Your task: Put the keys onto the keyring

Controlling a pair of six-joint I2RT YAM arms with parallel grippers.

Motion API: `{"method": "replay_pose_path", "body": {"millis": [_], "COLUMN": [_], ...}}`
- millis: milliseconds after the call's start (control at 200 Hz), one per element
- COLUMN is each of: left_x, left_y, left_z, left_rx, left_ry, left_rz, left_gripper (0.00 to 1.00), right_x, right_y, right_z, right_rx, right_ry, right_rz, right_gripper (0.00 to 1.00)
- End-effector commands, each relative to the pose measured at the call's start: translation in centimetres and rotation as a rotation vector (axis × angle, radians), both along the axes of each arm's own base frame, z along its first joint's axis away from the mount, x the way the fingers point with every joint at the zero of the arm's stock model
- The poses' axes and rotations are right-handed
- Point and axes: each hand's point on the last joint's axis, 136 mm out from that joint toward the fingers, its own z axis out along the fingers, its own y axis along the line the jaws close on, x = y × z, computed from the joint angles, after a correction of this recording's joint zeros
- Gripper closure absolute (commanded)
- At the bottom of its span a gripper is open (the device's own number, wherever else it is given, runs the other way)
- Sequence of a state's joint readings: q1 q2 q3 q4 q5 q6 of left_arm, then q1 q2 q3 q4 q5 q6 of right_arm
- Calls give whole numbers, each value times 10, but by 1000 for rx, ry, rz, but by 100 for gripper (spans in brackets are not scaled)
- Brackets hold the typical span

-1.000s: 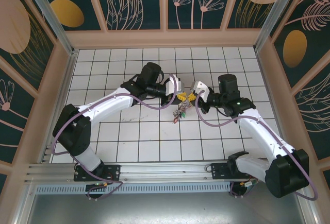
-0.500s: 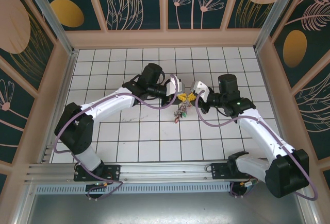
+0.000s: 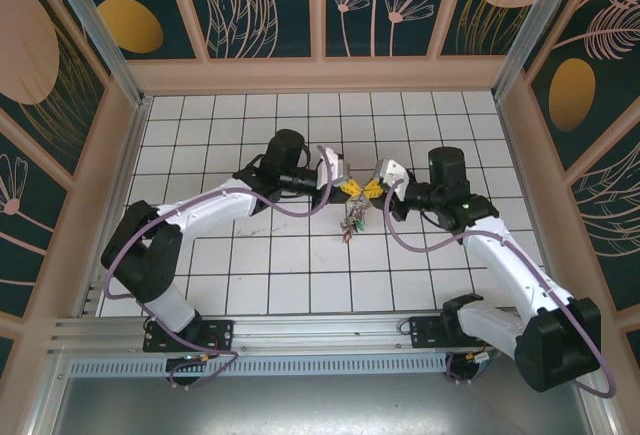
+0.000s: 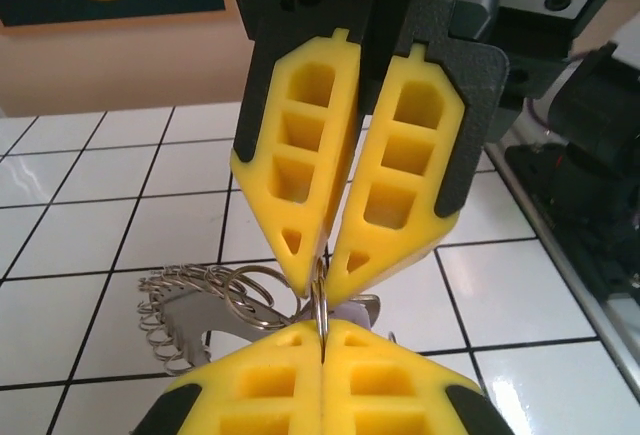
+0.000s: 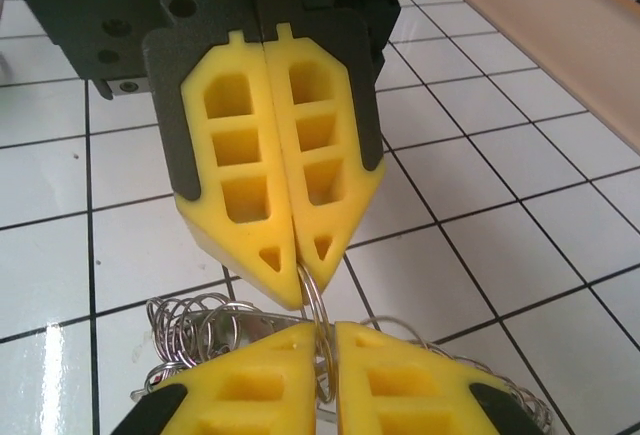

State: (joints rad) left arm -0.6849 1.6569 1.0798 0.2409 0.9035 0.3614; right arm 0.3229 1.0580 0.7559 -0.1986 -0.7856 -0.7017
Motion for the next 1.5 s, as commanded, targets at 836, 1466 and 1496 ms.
{"method": "replay_pose_path", "body": {"millis": [836, 1466, 1496], "left_x": [-6, 3, 3], "left_y": [-1, -8, -9], "left_z": [34, 4, 5], "left_rx": [-72, 129, 128], "left_ry": [-23, -59, -63], "left_rz": [-66, -42, -40], "left_gripper": [87, 76, 77], "right_x": [2, 6, 6], "right_y": [2, 7, 7], "right_z": [33, 33, 32], "right_rx": [98, 28, 25], "right_ry": [-78, -76, -75], "right_rz": [33, 25, 25], "right_gripper": [100, 100, 100]}}
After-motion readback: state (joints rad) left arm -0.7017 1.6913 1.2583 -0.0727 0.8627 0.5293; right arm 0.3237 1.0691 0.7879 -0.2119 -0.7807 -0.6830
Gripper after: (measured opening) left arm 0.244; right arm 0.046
